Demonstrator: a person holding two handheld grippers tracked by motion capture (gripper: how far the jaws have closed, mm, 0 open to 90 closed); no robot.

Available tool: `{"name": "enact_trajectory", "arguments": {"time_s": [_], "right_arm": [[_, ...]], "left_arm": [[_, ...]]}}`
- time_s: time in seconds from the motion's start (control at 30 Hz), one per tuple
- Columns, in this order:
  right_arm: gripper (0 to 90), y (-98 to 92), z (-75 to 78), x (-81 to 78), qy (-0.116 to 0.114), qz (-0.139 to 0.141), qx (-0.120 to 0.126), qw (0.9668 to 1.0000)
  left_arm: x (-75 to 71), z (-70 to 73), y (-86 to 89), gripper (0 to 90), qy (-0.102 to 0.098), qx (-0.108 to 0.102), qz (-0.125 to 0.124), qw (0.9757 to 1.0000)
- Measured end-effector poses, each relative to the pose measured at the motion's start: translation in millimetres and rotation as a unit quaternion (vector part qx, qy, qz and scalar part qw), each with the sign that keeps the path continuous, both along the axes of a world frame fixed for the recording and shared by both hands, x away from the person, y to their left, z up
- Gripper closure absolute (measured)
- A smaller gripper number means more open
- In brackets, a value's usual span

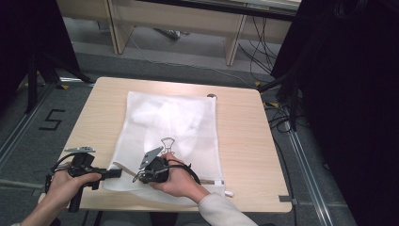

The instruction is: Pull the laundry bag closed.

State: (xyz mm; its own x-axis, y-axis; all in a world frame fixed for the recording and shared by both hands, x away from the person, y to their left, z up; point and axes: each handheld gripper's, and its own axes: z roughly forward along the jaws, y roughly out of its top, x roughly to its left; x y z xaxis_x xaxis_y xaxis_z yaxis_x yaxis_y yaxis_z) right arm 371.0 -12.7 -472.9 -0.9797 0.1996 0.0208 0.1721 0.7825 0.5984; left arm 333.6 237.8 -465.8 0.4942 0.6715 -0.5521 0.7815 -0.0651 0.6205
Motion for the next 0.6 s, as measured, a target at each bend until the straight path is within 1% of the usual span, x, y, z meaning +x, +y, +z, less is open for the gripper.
{"name": "enact_trajectory", "arguments": {"time_s": [0.03, 0.07, 0.1, 0.13, 0.2, 0.33, 0.37, 0.4, 0.47, 0.5, 0.53, 0.57, 0.6], "right_arm": [[82.9, -0.8, -0.7, 0.0, -0.001, -0.001, 0.002, 1.0], [82.9, -1.6, -1.0, -1.2, 0.01, -0.008, -0.001, 0.9999], [82.9, -2.4, -1.2, -1.4, 0.011, -0.009, -0.004, 0.9999], [82.9, -3.3, -1.0, -2.8, 0.022, -0.019, -0.002, 0.9996], [82.8, -3.8, -0.7, -1.9, 0.017, -0.015, 0.0, 0.9997], [82.9, -4.2, -0.1, -1.8, 0.015, -0.013, 0.001, 0.9998], [82.9, -4.3, 0.1, -1.4, 0.012, -0.01, 0.0, 0.9999], [82.8, -4.5, 0.2, -0.8, 0.01, -0.007, 0.0, 0.9999], [82.9, -5.1, 0.6, -1.3, 0.013, -0.01, -0.002, 0.9999], [82.9, -5.3, -0.2, -1.3, 0.01, -0.007, -0.004, 0.9999], [82.9, -6.5, -0.6, -1.9, 0.013, -0.011, -0.007, 0.9998], [82.8, -7.4, -1.7, -1.4, 0.007, -0.009, -0.004, 0.9999], [82.9, -8.4, -2.4, -1.8, 0.014, -0.012, -0.005, 0.9998]], "left_arm": [[0.0, -0.1, -0.1, 86.8, -0.001, 0.0, 0.001, 1.0], [0.1, 0.5, 0.7, 86.8, 0.001, 0.002, -0.002, 1.0], [0.3, 0.1, 1.0, 86.7, 0.002, -0.002, -0.003, 1.0], [0.4, 0.1, 1.2, 86.8, 0.003, 0.0, -0.005, 1.0], [0.0, -0.2, 0.1, 86.7, -0.002, 0.0, 0.002, 1.0], [0.0, -0.2, 0.4, 86.7, -0.001, 0.0, 0.002, 1.0], [0.5, 0.0, 1.3, 86.8, 0.003, 0.0, -0.006, 1.0], [0.3, 0.0, 1.0, 86.7, 0.002, 0.0, -0.004, 1.0], [0.2, 0.0, 0.8, 86.8, 0.001, 0.0, 0.0, 1.0], [0.2, 0.3, 1.7, 86.7, 0.004, -0.001, -0.002, 1.0], [-0.1, 0.4, 1.8, 86.8, 0.003, 0.001, 0.003, 1.0], [0.1, -0.3, 1.9, 86.8, -0.001, 0.002, 0.005, 1.0], [-0.1, -0.5, 1.4, 86.7, 0.001, 0.0, 0.007, 1.0]]}}
